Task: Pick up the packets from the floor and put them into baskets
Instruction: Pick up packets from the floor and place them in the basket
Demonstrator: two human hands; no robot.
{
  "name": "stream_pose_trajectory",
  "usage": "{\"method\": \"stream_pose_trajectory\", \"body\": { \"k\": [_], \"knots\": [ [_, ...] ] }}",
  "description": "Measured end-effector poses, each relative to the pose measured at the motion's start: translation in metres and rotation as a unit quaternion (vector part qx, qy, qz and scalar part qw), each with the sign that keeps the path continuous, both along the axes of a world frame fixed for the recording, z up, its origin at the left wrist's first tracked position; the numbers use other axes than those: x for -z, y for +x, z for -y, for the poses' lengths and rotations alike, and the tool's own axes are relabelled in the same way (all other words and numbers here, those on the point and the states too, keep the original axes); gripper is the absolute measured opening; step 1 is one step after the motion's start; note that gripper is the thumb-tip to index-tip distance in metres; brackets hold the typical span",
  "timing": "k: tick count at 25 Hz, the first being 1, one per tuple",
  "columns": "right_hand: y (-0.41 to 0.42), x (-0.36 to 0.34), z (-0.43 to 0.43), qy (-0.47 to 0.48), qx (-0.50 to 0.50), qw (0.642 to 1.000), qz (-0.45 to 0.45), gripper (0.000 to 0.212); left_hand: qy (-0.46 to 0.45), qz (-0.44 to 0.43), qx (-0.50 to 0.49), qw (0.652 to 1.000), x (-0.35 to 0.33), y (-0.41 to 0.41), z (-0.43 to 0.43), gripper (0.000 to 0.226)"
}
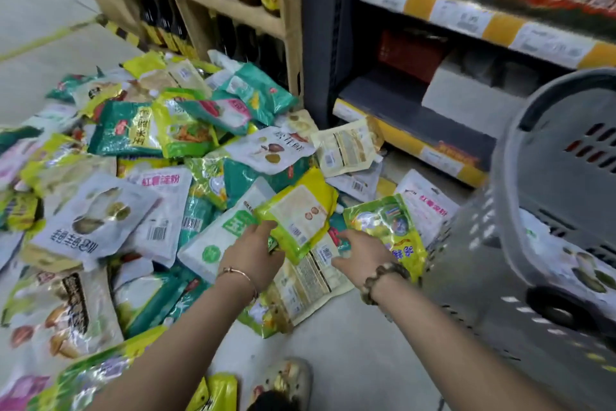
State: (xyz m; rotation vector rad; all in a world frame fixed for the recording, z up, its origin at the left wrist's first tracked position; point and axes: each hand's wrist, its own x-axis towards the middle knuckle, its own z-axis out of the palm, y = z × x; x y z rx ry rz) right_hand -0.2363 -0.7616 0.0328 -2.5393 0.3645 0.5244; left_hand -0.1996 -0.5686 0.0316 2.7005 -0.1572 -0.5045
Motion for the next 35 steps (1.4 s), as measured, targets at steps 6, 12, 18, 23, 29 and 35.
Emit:
{"method": "stream_pose_trajectory", "body": {
  "k": [6,12,18,23,29,35],
  "knots": [
    [0.007,0.101,0.003,0.049,0.110,0.981,-0.150,0.057,-0.001,-0.103,-0.056,0.993,0.088,-0.014,-0.030,0.054],
    [0.019,0.146,-0.011,0.096,0.232,0.961,-0.117,0.072,-0.082,-0.116,-0.125,0.982,0.119,-0.020,-0.025,0.048],
    [0.001,0.164,-0.016,0.189,0.259,0.933,-0.162,0.056,-0.105,-0.097,-0.159,0.977,0.122,-0.018,-0.030,0.041],
    [0.002,0.127,0.018,0.276,0.155,0.943,-0.105,0.027,-0.159,-0.058,-0.133,0.977,0.112,-0.023,-0.019,0.052],
    [0.022,0.062,0.049,0.350,0.025,0.925,-0.146,0.031,-0.281,-0.283,-0.040,0.916,0.092,-0.014,0.016,0.058],
    [0.032,0.077,0.037,0.302,0.201,0.932,0.027,0.026,-0.428,-0.333,-0.187,0.819,0.098,-0.022,0.022,0.037]
  ]
}}
